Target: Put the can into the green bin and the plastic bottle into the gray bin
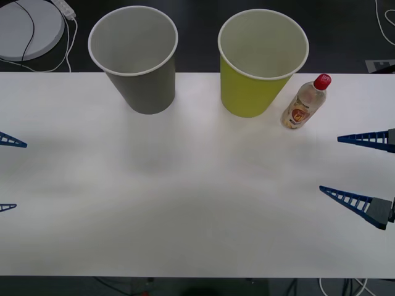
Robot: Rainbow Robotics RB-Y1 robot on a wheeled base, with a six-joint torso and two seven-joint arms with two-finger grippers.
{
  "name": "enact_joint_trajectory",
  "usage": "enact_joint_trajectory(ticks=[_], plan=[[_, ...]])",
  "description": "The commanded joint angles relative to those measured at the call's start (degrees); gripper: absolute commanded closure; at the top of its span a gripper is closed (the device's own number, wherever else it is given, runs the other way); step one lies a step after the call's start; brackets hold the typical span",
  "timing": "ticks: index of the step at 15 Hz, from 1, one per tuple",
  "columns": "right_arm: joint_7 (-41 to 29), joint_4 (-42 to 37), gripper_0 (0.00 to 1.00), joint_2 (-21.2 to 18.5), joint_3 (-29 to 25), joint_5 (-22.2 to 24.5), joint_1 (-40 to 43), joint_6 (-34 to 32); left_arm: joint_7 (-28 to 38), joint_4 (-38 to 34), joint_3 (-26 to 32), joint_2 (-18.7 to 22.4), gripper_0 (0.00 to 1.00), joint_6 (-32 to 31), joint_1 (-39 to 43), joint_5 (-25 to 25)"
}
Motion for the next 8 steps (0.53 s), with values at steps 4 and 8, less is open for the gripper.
enact_joint_trajectory(ticks=[4, 8], plan=[[-0.5, 1.1, 0.00, 3.8, 0.1, -0.9, 3.5, 10.7, 0.0, 0.0, 0.0, 0.0, 0.00, 0.0, 0.0, 0.0], [-0.2, 6.0, 0.00, 6.2, 0.0, -5.1, 3.6, 12.4, 0.0, 0.0, 0.0, 0.0, 0.00, 0.0, 0.0, 0.0]])
